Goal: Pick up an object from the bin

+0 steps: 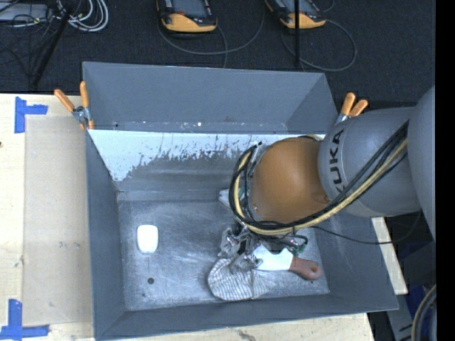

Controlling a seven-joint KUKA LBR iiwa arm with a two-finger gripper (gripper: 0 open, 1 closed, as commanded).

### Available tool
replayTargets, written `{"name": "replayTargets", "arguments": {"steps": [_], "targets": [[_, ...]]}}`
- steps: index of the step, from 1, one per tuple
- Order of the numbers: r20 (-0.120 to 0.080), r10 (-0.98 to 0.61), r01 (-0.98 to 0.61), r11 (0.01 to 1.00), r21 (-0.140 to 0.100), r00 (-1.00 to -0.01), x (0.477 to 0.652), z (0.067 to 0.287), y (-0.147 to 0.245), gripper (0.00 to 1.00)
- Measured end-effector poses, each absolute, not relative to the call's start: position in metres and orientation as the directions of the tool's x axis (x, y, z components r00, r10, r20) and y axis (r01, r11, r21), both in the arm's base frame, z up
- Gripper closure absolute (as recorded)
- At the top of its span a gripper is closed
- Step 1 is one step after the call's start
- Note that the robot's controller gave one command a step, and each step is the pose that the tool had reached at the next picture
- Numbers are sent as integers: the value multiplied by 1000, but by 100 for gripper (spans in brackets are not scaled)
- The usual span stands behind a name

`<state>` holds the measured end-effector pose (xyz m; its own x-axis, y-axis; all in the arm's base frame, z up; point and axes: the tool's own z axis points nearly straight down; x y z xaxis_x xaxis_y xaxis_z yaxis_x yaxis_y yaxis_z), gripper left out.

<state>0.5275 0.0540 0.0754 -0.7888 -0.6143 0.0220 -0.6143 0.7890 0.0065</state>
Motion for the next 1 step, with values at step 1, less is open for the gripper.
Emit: {"name": "replayTargets", "arguments": {"steps": [1], "targets": [[-1,-598,-598,801,1,-801,521,202,57,100]]}}
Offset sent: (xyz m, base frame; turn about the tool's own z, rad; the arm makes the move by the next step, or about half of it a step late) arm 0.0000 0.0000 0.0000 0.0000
